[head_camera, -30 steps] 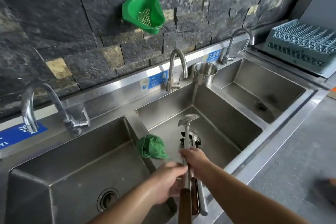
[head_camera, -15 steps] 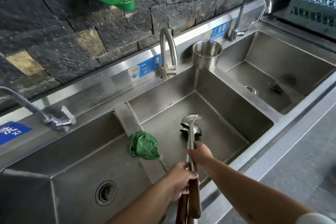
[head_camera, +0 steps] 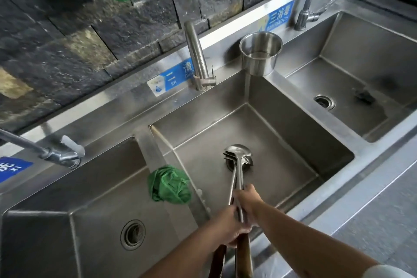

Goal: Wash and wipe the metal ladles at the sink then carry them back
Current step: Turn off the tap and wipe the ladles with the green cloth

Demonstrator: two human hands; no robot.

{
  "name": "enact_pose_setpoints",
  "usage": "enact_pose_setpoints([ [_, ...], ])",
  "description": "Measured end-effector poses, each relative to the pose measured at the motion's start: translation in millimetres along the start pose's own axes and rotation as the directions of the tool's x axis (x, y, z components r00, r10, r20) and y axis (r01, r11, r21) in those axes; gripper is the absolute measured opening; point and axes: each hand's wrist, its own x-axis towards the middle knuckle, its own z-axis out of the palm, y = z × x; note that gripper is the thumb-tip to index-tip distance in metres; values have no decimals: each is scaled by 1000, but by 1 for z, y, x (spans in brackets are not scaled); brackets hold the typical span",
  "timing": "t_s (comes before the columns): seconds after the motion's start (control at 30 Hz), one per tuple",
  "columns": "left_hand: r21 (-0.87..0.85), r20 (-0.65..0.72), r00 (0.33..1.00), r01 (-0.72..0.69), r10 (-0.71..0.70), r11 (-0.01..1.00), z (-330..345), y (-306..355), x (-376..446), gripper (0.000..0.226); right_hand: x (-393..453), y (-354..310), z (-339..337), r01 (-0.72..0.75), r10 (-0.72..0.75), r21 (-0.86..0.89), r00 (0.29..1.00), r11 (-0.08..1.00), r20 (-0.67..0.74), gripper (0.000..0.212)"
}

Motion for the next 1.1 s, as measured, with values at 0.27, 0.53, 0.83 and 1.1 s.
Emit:
enact_pose_setpoints([
  [0.27,240,-35,996,-74,85,968,-7,-26,21,17,-5,11,-7,-199,170,203,973,959,155,30],
  [0.53,104,-283,958,-22,51,994,-12,-37,72,29,-2,-3,-10,-137,144,-87,986,987,88,44],
  [0.83,-441,-32,959,240,-282,865,-6,-32,96,36,3,-10,-21,87,-44,-648,996,756,82,60],
  [1.1,-547,215,952,302,-218,781,-19,-30,128,56,-2,8,-19,104,-8,-625,988,774,155,101],
])
